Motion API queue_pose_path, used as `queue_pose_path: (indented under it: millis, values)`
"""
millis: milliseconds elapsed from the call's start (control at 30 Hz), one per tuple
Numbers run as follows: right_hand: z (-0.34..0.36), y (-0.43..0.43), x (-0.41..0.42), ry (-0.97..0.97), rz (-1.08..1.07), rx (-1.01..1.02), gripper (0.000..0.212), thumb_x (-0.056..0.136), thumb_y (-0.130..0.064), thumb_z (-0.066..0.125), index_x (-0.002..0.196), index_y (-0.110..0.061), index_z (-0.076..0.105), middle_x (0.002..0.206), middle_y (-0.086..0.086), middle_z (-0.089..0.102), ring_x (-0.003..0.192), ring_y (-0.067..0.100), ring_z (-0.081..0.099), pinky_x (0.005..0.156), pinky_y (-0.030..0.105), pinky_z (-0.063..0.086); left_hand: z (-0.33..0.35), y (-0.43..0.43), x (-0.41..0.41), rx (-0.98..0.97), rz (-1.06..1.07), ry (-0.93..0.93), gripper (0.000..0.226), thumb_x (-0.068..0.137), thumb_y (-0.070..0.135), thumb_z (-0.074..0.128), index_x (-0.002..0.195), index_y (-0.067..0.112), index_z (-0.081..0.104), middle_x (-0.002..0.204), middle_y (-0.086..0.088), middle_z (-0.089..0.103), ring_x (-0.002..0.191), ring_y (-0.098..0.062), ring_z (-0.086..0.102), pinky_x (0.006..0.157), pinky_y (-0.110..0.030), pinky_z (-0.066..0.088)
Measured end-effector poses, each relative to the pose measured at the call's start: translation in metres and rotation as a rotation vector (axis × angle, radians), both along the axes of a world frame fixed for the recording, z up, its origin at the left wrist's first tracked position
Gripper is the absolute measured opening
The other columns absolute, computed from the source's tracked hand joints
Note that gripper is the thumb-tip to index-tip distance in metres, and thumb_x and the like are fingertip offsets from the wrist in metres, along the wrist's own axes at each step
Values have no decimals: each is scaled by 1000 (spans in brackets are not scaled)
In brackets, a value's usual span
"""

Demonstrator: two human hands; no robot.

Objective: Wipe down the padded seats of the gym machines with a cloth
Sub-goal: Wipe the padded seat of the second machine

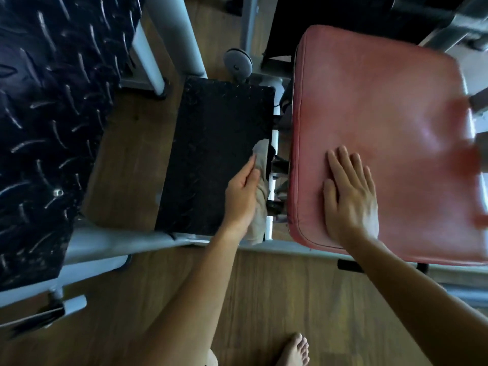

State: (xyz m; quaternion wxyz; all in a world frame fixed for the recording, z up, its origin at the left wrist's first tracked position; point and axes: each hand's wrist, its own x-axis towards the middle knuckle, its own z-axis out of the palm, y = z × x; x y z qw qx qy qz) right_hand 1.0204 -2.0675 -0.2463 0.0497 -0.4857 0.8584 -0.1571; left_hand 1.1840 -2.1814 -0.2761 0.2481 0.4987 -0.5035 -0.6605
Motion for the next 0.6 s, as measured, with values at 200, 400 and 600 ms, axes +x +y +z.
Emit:
queue_pose_path:
  millis: [200, 400, 600]
  values:
    - [0, -1, 3, 28, -25, -30, 54, 102, -25, 36, 156, -24, 35, 165, -4, 26, 155, 18, 16, 126, 40, 14, 4, 5, -6, 73, -18, 155, 41, 106, 21, 46, 148, 23, 49, 142, 8, 59, 129, -1, 55, 112, -27, 43]
    - [1, -3, 4, 35, -35, -30, 54, 101, -24, 36, 156, -23, 35, 164, -4, 27, 155, 18, 17, 125, 43, 17, 12, 47, -10, 57, -118, 238, 41, 106, 9, 43, 147, 8, 46, 155, 3, 43, 105, 25, 53, 91, -2, 40]
    - [2, -3, 6, 51, -40, -27, 55, 101, -23, 36, 155, -22, 36, 164, -4, 27, 155, 18, 17, 126, 41, 16, 7, -9, -43, -63, -173, 141, 40, 107, 17, 45, 146, 13, 49, 149, 5, 50, 135, 1, 45, 110, -10, 33]
